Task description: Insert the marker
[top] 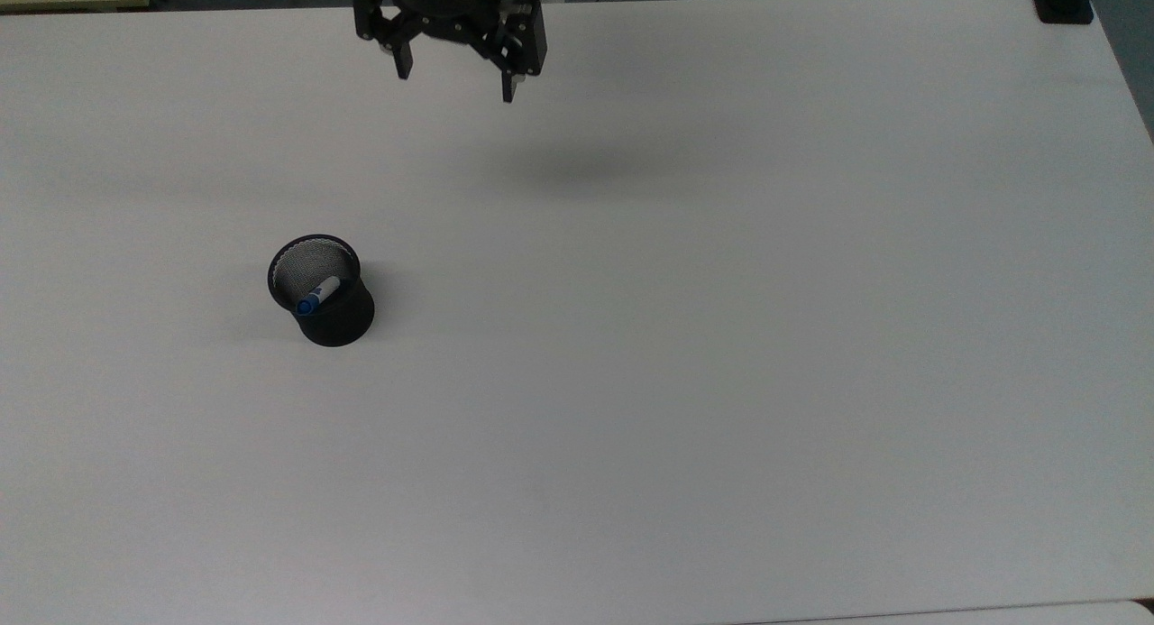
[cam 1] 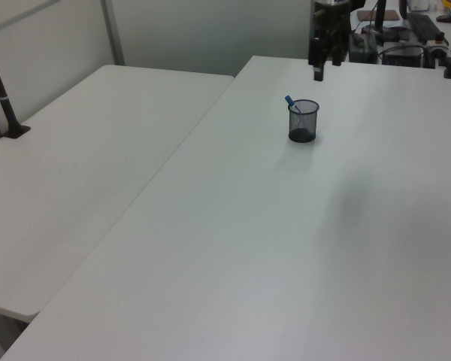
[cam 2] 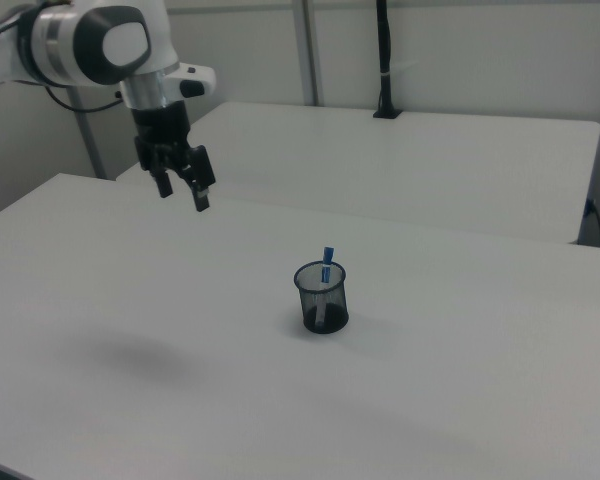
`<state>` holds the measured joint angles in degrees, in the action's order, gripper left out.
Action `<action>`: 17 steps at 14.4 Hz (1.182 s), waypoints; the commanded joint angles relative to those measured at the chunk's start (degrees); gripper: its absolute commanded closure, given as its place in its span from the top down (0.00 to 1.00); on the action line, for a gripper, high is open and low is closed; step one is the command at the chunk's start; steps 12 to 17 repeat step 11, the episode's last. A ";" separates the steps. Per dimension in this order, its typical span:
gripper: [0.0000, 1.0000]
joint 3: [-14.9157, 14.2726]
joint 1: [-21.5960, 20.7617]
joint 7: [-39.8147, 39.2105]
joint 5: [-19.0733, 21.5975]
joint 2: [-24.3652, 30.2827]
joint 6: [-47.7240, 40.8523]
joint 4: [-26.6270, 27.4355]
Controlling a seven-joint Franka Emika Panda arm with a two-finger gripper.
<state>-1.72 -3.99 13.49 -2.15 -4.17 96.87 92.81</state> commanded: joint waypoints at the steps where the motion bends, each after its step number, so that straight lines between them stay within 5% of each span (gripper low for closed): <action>1: 1.00 -0.04 1.44 -5.83 3.55 5.14 -2.29 5.81; 17: 1.00 -1.18 3.20 -6.81 3.46 4.79 -2.21 4.05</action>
